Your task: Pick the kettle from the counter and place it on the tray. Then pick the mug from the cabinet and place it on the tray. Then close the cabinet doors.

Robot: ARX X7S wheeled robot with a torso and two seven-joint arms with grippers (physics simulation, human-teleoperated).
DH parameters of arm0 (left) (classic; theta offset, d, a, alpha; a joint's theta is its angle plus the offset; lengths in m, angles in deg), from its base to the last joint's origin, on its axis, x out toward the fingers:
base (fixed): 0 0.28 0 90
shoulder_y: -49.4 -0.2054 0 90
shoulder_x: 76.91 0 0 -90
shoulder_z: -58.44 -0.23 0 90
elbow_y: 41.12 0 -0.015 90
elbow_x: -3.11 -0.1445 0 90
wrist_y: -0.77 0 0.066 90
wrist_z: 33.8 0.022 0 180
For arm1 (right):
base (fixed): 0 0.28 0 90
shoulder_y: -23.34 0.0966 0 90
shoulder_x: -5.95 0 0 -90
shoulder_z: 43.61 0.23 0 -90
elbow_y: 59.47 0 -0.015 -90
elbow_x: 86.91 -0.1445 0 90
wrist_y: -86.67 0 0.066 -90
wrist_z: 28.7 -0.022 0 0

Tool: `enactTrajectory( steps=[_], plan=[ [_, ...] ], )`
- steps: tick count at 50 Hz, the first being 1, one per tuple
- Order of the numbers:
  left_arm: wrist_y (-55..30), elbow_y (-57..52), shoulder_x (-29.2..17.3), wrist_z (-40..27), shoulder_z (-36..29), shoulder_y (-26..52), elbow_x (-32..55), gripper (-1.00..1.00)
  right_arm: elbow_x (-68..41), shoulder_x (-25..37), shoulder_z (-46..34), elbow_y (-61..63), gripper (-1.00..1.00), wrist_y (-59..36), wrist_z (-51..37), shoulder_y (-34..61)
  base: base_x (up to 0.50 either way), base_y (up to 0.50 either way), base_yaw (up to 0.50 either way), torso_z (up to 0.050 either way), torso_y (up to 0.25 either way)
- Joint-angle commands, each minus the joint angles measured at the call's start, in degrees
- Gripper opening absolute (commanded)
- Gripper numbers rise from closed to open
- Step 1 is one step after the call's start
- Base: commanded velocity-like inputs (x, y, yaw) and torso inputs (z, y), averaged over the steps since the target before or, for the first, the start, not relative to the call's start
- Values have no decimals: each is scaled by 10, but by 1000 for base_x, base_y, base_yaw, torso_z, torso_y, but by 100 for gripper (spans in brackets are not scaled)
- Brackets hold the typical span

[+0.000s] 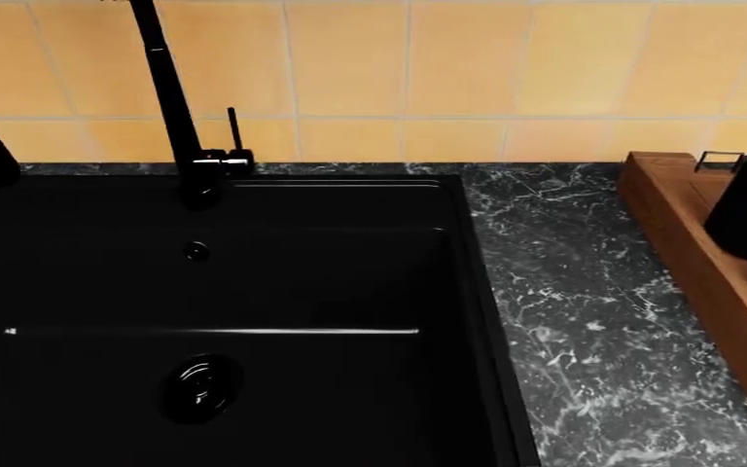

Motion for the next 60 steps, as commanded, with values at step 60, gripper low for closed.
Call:
enactTrajectory(
  steps=[60],
  plan=[
    [-3, 0, -9, -20, 3, 16, 22, 100, -93, -34, 187, 48, 100, -94, -35, -149, 0, 500, 0, 0, 0]
  ],
)
